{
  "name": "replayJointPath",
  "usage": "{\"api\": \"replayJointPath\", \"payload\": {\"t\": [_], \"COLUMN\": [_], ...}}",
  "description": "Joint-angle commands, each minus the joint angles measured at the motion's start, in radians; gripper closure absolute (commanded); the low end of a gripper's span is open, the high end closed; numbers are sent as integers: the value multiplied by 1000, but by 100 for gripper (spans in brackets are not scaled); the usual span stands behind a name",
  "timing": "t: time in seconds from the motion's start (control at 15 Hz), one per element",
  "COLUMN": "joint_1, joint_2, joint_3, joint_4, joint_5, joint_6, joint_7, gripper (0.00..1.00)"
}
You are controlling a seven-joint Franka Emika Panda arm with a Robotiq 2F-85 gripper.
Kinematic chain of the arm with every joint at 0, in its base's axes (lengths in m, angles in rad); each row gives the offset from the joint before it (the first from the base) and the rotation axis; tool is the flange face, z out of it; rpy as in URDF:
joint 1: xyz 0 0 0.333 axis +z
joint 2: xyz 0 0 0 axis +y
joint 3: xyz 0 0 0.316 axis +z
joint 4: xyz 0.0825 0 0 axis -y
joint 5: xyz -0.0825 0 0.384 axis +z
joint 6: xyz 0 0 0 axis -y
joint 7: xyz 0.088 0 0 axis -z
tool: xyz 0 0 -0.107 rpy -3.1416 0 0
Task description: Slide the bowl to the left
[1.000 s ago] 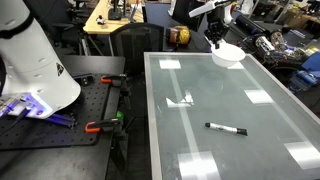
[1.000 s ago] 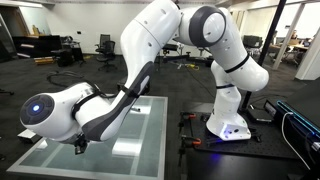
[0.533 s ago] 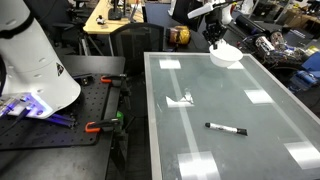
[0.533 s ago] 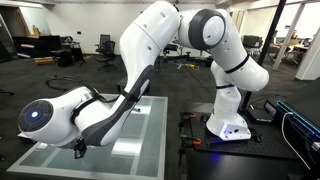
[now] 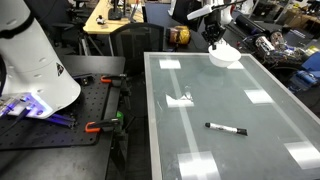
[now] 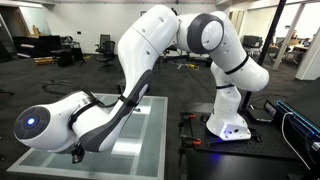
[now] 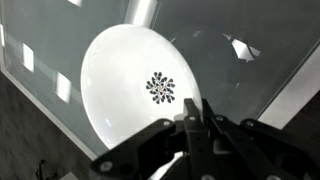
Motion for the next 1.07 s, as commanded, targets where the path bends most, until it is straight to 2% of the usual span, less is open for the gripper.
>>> {"api": "replayJointPath", "payload": {"t": [0.0, 1.0], "joint_1": [8, 29], "joint_2": [21, 59], "joint_3": [6, 6], "joint_4": [57, 99], "joint_5": [15, 26], "joint_6": [-53, -82], "joint_7": [-32, -48], "gripper": [98, 98]}}
